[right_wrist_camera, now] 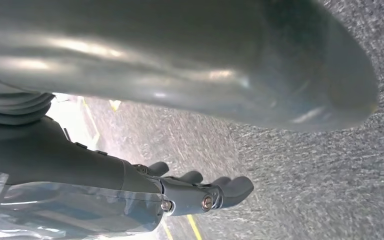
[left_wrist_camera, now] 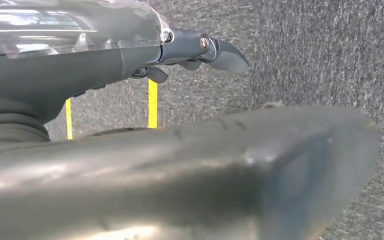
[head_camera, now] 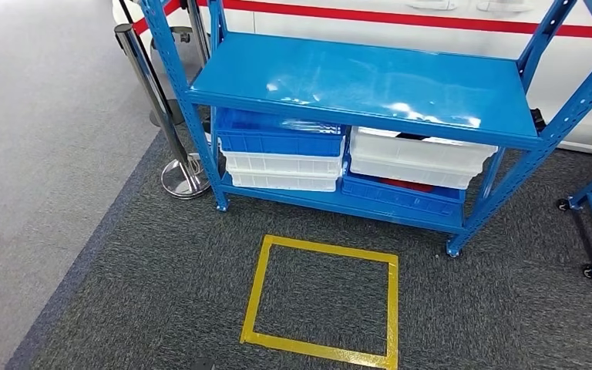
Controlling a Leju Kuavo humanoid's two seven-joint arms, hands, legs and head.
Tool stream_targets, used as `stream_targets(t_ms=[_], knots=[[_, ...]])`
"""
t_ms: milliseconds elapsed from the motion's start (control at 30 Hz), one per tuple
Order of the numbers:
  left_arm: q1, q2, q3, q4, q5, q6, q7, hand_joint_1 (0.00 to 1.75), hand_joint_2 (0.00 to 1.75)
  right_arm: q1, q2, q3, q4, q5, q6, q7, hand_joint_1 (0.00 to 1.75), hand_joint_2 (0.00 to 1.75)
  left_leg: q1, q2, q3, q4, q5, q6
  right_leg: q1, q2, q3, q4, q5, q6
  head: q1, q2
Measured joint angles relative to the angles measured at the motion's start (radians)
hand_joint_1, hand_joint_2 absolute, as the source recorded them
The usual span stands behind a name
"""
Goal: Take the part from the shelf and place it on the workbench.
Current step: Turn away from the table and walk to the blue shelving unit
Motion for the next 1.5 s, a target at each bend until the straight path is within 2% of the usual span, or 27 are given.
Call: stream_targets(t_ms=[67, 133, 167, 200, 233, 267, 333, 367, 400, 433, 500, 800, 933, 1000, 1033, 1067, 1133, 1167, 1200, 1233, 1267, 1300, 1333, 1367, 1400, 1467, 1500], knots=[[0.000, 0.000, 0.000, 0.000, 0.000, 0.000, -0.004, 0.00, 0.00, 0.001, 0.002, -0.004, 0.000, -0.006, -0.004, -0.007, 0.00, 0.00, 0.000, 0.034, -0.020, 0.045, -0.030, -0.010, -0.001, -0.021, 0.002, -0.005, 0.002, -0.015, 0.000, 0.000], [-0.001, 0.001, 0.000, 0.000, 0.000, 0.000, -0.007, 0.00, 0.00, 0.004, 0.002, -0.009, 0.000, -0.010, -0.006, -0.009, 0.00, 0.00, 0.002, 0.075, -0.076, 0.166, -0.096, -0.018, 0.001, -0.042, 0.003, -0.006, 0.000, -0.024, 0.000, 0.000], [0.000, 0.001, 0.000, 0.000, 0.000, 0.000, -0.008, 0.00, 0.00, 0.006, 0.002, -0.013, 0.000, -0.015, -0.005, -0.009, 0.00, 0.00, 0.004, 0.082, -0.108, 0.234, -0.125, -0.021, 0.004, -0.052, 0.002, -0.005, -0.001, -0.025, 0.000, 0.000], [0.001, 0.001, 0.000, 0.000, 0.000, 0.000, -0.009, 0.00, 0.00, 0.006, 0.002, -0.017, 0.000, -0.022, -0.002, -0.008, 0.00, 0.00, 0.005, 0.085, -0.129, 0.279, -0.137, -0.023, 0.006, -0.061, 0.002, -0.005, -0.002, -0.026, 0.000, 0.000], [0.003, 0.001, 0.000, 0.000, 0.000, 0.000, -0.010, 0.00, 0.00, 0.006, 0.003, -0.023, 0.000, -0.029, 0.004, -0.006, 0.00, 0.00, 0.006, 0.087, -0.132, 0.287, -0.130, -0.023, 0.008, -0.067, 0.003, -0.005, -0.003, -0.026, 0.000, 0.000], [0.004, 0.001, 0.000, 0.000, 0.000, -0.001, -0.010, 0.00, 0.44, 0.006, 0.003, -0.029, 0.000, -0.034, 0.011, -0.003, 0.00, 0.00, 0.006, 0.088, -0.114, 0.254, -0.105, -0.020, 0.009, -0.073, 0.004, -0.005, -0.004, -0.025, 0.000, 0.000], [0.004, 0.001, 0.000, 0.000, 0.000, -0.002, -0.009, 0.00, 1.31, 0.004, 0.005, -0.037, 0.000, -0.036, 0.027, 0.002, 0.00, 0.00, 0.002, 0.096, -0.040, 0.112, -0.042, -0.006, 0.011, -0.080, 0.008, -0.005, -0.005, -0.024, 0.000, 0.000], [0.004, 0.002, 0.000, 0.000, 0.000, -0.002, -0.006, 0.00, 1.75, 0.004, 0.008, -0.040, 0.000, -0.036, 0.034, 0.006, 0.00, 0.00, -0.002, 0.103, -0.010, 0.052, -0.022, 0.002, 0.012, -0.082, 0.009, -0.005, -0.006, -0.021, 0.000, 0.000], [0.003, 0.002, 0.000, 0.000, -0.001, -0.002, -0.003, 0.00, 1.31, 0.004, 0.010, -0.042, 0.000, -0.038, 0.041, 0.012, 0.00, 0.00, -0.006, 0.108, 0.009, 0.012, -0.013, 0.008, 0.014, -0.084, 0.009, -0.003, -0.008, -0.017, 0.000, 0.000], [0.004, 0.002, 0.000, 0.000, -0.001, -0.003, 0.001, 0.00, 0.87, 0.004, 0.012, -0.046, 0.000, -0.042, 0.049, 0.018, 0.00, 0.00, -0.008, 0.111, 0.016, -0.004, -0.012, 0.008, 0.015, -0.084, 0.008, -0.002, -0.009, -0.015, 0.000, 0.000], [0.007, 0.002, 0.000, 0.000, 0.000, -0.006, 0.005, 0.00, 0.00, 0.005, 0.013, -0.057, 0.000, -0.051, 0.060, 0.025, 0.00, 0.00, -0.010, 0.108, 0.018, -0.007, -0.008, 0.004, 0.014, -0.084, 0.007, -0.001, -0.009, -0.010, 0.000, 0.000], [0.006, 0.007, 0.000, 0.000, 0.010, -0.029, -0.029, 0.00, 0.00, -0.003, 0.018, -0.090, 0.000, -0.061, 0.066, 0.026, 0.00, 0.00, -0.014, 0.107, 0.015, -0.003, -0.010, 0.016, 0.010, -0.084, 0.012, -0.014, -0.001, 0.004, 0.000, 0.000], [-0.005, 0.009, 0.002, 0.000, 0.013, -0.059, -0.024, 0.00, 0.00, -0.007, 0.019, -0.100, 0.000, -0.065, 0.063, 0.024, 0.00, 0.00, -0.020, 0.106, 0.010, -0.006, -0.017, 0.038, 0.004, -0.086, 0.018, -0.016, 0.008, 0.022, 0.000, 0.000], [-0.010, 0.009, 0.002, 0.000, 0.013, -0.061, -0.015, 0.00, 0.00, -0.009, 0.019, -0.105, 0.000, -0.067, 0.062, 0.022, 0.00, 0.00, -0.016, 0.100, 0.022, -0.022, -0.020, 0.050, 0.002, -0.084, 0.018, 0.002, 0.015, 0.031, 0.000, 0.000], [-0.012, 0.009, 0.002, 0.000, 0.012, -0.060, -0.011, 0.00, 0.00, -0.010, 0.018, -0.108, 0.000, -0.068, 0.062, 0.020, 0.00, 0.00, -0.014, 0.097, 0.031, -0.030, -0.022, 0.056, 0.001, -0.076, 0.008, 0.022, 0.008, 0.035, 0.000, 0.000], [-0.013, 0.009, 0.002, 0.000, 0.012, -0.060, -0.009, 0.00, 0.00, -0.011, 0.018, -0.111, 0.000, -0.067, 0.062, 0.018, 0.00, 0.00, -0.011, 0.094, 0.039, -0.035, -0.023, 0.060, 0.000, -0.066, -0.012, 0.055, -0.011, 0.037, 0.000, 0.000], [-0.016, 0.009, 0.002, 0.000, 0.013, -0.060, -0.006, 0.00, 0.00, -0.009, 0.017, -0.115, 0.000, -0.067, 0.062, 0.016, 0.00, 0.00, -0.010, 0.092, 0.048, -0.038, -0.027, 0.062, 0.000, -0.046, -0.085, 0.166, -0.068, 0.038, 0.000, 0.000], [-0.016, 0.009, 0.002, 0.000, 0.013, -0.059, -0.005, 0.00, 0.00, -0.008, 0.017, -0.116, 0.000, -0.066, 0.063, 0.015, 0.00, 0.00, -0.010, 0.091, 0.052, -0.037, -0.030, 0.061, -0.001, -0.042, -0.123, 0.223, -0.090, 0.039, 0.000, 0.000], [-0.016, 0.009, 0.002, 0.000, 0.013, -0.059, -0.004, 0.00, 0.00, -0.006, 0.017, -0.117, 0.000, -0.065, 0.064, 0.015, 0.00, 0.00, -0.009, 0.088, 0.058, -0.037, -0.035, 0.058, -0.003, -0.040, -0.149, 0.257, -0.094, 0.042, 0.000, 0.000], [-0.014, 0.009, 0.002, 0.000, 0.013, -0.059, -0.002, 0.00, 0.00, -0.005, 0.017, -0.118, 0.000, -0.064, 0.065, 0.016, 0.00, 0.00, -0.007, 0.085, 0.066, -0.036, -0.040, 0.054, -0.005, -0.040, -0.158, 0.256, -0.079, 0.046, 0.000, 0.000], [-0.013, 0.009, 0.002, 0.000, 0.013, -0.059, 0.000, 0.00, 0.00, -0.004, 0.017, -0.119, 0.000, -0.061, 0.068, 0.016, 0.00, 0.00, -0.003, 0.083, 0.077, -0.034, -0.048, 0.047, -0.009, -0.040, -0.147, 0.215, -0.045, 0.049, 0.000, 0.000], [-0.012, 0.009, 0.002, 0.000, 0.013, -0.058, 0.001, 0.00, 0.00, -0.004, 0.017, -0.120, 0.000, -0.059, 0.071, 0.017, 0.00, 0.00, 0.000, 0.080, 0.088, -0.031, -0.058, 0.038, -0.014, -0.040, -0.122, 0.149, -0.002, 0.053, 0.000, 0.000], [-0.012, 0.009, 0.002, 0.000, 0.013, -0.057, 0.001, 0.00, 0.00, -0.003, 0.017, -0.120, 0.001, -0.056, 0.075, 0.019, 0.00, 0.00, 0.003, 0.078, 0.100, -0.026, -0.070, 0.029, -0.017, -0.039, -0.098, 0.086, 0.029, 0.055, 0.000, 0.000], [-0.012, 0.010, 0.002, 0.000, 0.014, -0.055, 0.001, 0.00, 0.00, -0.003, 0.017, -0.120, 0.002, -0.053, 0.078, 0.022, 0.00, 0.00, 0.004, 0.077, 0.107, -0.023, -0.082, 0.019, -0.017, -0.038, -0.079, 0.040, 0.043, 0.050, 0.000, 0.000], [-0.013, 0.010, 0.002, 0.000, 0.014, -0.054, 0.001, 0.00, 0.00, -0.004, 0.018, -0.120, 0.003, -0.051, 0.081, 0.024, 0.00, 0.00, 0.003, 0.076, 0.112, -0.021, -0.093, 0.011, -0.016, -0.037, -0.069, 0.017, 0.046, 0.043, 0.000, 0.000], [-0.015, 0.011, 0.002, 0.000, 0.014, -0.053, 0.001, 0.00, 0.00, -0.005, 0.018, -0.120, 0.003, -0.047, 0.084, 0.026, 0.00, 0.00, 0.003, 0.074, 0.119, -0.005, -0.096, -0.003, -0.011, -0.038, -0.057, 0.016, 0.025, 0.018, 0.000, 0.000], [-0.016, 0.011, 0.002, 0.000, 0.014, -0.053, 0.001, 0.00, 0.00, -0.006, 0.018, -0.120, 0.002, -0.046, 0.085, 0.027, 0.00, 0.00, 0.005, 0.076, 0.109, 0.028, -0.083, -0.008, -0.011, -0.039, -0.045, 0.014, 0.018, 0.009, 0.000, 0.000]])
